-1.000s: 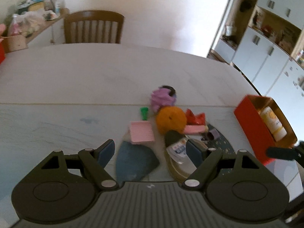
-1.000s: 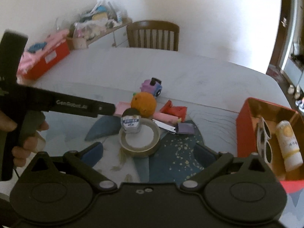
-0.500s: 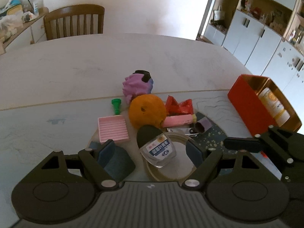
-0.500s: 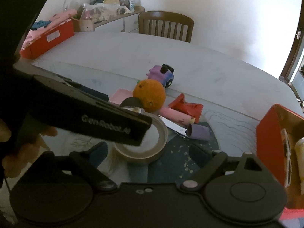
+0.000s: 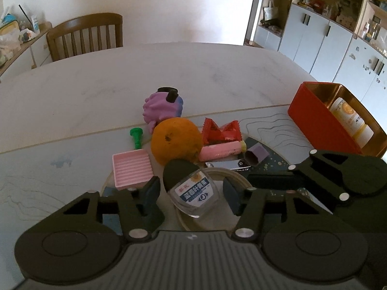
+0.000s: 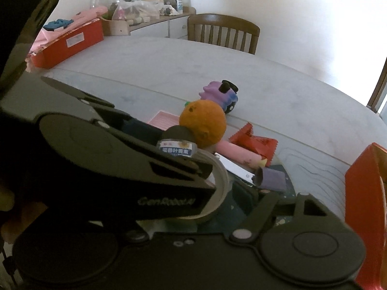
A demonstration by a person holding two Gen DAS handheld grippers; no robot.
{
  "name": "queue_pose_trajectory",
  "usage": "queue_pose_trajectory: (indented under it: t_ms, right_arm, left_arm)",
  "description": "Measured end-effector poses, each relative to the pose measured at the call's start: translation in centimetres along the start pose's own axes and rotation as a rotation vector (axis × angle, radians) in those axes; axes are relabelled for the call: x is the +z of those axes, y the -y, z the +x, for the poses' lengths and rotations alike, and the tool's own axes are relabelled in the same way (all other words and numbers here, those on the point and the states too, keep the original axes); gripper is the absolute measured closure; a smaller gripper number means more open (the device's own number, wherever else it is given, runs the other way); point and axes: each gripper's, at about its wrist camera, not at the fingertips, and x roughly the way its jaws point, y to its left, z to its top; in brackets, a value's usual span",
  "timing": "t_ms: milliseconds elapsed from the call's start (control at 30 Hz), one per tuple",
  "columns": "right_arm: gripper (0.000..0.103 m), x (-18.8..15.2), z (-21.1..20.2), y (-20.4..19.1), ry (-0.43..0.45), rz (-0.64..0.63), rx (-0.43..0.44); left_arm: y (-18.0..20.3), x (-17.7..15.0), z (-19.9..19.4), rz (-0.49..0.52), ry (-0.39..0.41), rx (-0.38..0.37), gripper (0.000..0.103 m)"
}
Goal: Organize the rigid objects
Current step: 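Grasp the clear eye-drop box with the left tool while the right tool grasps the tape roll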
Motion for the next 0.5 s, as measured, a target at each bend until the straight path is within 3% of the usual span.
queue_pose_trajectory:
  t_ms: [500]
  right_arm:
    - [0.029,-0.16,-0.29,-0.02,-0.027,0.017,-0.020]
  left_arm:
    - [-0.46,-0.15,-0.70,-0.017,-0.006,-0.025,0.060]
